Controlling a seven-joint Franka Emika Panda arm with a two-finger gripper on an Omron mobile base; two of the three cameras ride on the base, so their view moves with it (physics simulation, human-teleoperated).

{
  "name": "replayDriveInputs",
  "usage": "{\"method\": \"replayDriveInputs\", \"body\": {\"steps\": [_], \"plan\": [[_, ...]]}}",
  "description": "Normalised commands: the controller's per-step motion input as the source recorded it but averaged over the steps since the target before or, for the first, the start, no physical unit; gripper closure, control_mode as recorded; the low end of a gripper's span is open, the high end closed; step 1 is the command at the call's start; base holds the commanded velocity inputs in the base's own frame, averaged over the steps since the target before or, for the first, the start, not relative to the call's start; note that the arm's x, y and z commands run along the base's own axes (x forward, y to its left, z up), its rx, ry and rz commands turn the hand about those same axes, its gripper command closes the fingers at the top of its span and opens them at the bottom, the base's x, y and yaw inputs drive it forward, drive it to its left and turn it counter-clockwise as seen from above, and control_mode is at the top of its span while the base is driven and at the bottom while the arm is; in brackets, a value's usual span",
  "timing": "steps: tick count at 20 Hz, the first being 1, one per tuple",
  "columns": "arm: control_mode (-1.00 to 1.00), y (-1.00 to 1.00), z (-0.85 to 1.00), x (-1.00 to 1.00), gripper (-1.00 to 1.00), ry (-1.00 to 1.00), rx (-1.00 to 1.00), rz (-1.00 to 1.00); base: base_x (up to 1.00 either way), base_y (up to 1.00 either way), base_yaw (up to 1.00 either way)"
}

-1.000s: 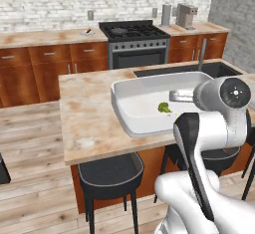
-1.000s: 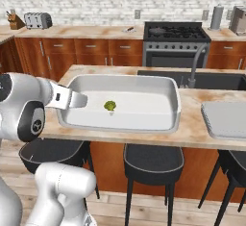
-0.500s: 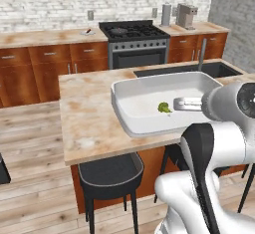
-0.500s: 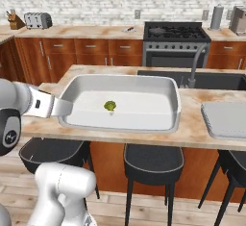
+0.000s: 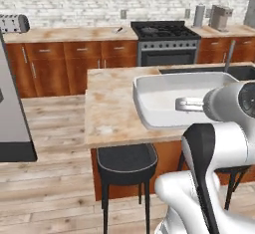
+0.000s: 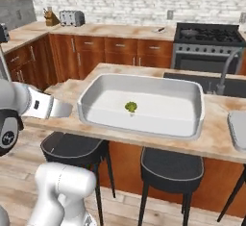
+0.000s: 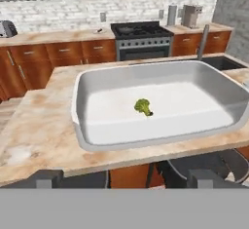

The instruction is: Place the cold items (banana and broccoli) from the fridge in one tupperware on the dining counter. Place the warm items (kebab skewer and hot dog) in the stove area in another tupperware.

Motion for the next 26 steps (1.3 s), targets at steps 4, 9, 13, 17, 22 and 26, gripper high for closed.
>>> {"method": "replayDriveInputs", "body": {"steps": [4, 9, 13, 17, 22, 26], "plan": [[1.0, 0.0, 0.0, 0.0, -1.0, 0.0, 0.0, 0.0, -0.4, 0.49, 1.0], [1.0, 0.0, 0.0, 0.0, -1.0, 0.0, 0.0, 0.0, -0.19, 0.54, 0.99], [1.0, 0.0, 0.0, 0.0, -1.0, 0.0, 0.0, 0.0, 0.03, 0.67, 0.79], [1.0, 0.0, 0.0, 0.0, -1.0, 0.0, 0.0, 0.0, 0.58, 0.64, 0.54], [1.0, 0.0, 0.0, 0.0, -1.0, 0.0, 0.0, 0.0, 0.96, 0.44, 0.31], [1.0, 0.0, 0.0, 0.0, -1.0, 0.0, 0.0, 0.0, 1.0, 0.13, 0.3]]}}
